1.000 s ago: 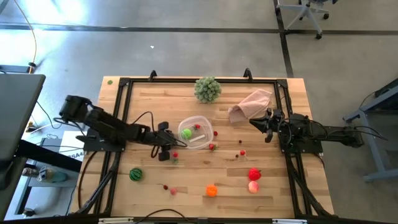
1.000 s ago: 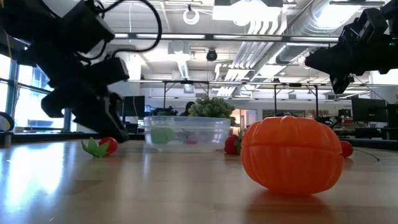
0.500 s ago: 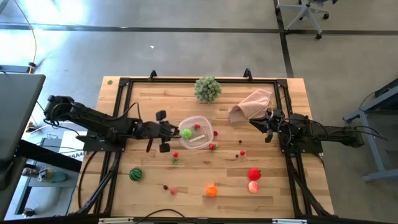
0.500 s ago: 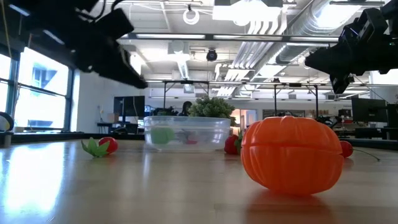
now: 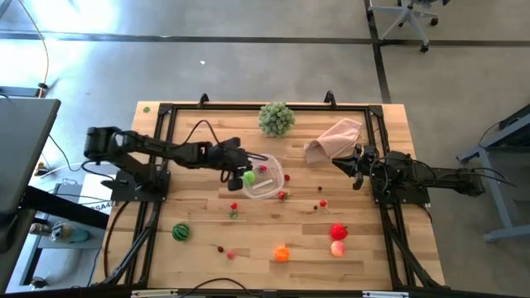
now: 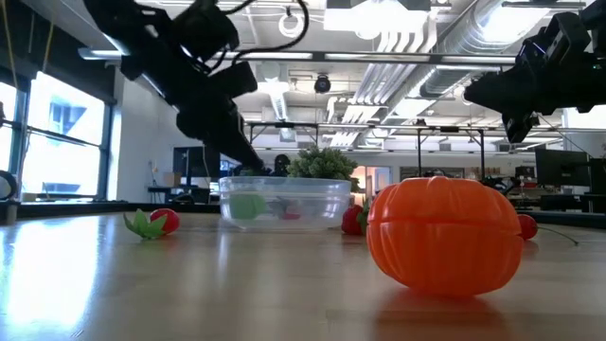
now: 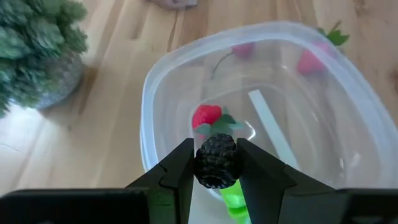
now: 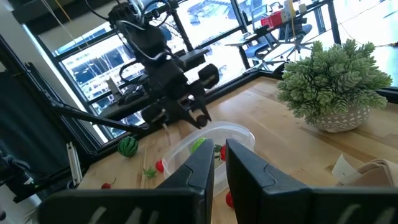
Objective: Pick and placing Produce into tupperware
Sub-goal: Put the blackberry into the transparent bin
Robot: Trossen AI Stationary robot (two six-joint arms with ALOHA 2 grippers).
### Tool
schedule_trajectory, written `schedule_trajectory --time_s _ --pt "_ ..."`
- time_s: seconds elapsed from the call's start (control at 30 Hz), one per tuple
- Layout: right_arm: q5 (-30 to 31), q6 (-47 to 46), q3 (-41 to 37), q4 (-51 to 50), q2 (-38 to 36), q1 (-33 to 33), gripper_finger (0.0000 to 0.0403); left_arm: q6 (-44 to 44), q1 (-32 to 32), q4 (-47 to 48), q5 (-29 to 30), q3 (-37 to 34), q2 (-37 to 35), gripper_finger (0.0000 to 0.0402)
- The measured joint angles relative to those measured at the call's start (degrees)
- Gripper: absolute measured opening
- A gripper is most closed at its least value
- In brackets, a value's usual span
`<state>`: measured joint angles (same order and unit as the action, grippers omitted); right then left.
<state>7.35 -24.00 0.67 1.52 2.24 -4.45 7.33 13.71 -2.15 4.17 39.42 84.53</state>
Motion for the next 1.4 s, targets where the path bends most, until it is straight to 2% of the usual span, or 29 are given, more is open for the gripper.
schedule_trajectory --time_s 0.23,1.4 --pt "0.0 0.0 0.0 0.0 0.0 0.0 0.0030 0.6 1.4 -1.1 -0.6 0.0 3.0 0.0102" --pt "0.0 0.0 0.0 0.0 0.0 0.0 0.0030 0.0 1.3 1.5 1.7 0.0 5.4 0.0102"
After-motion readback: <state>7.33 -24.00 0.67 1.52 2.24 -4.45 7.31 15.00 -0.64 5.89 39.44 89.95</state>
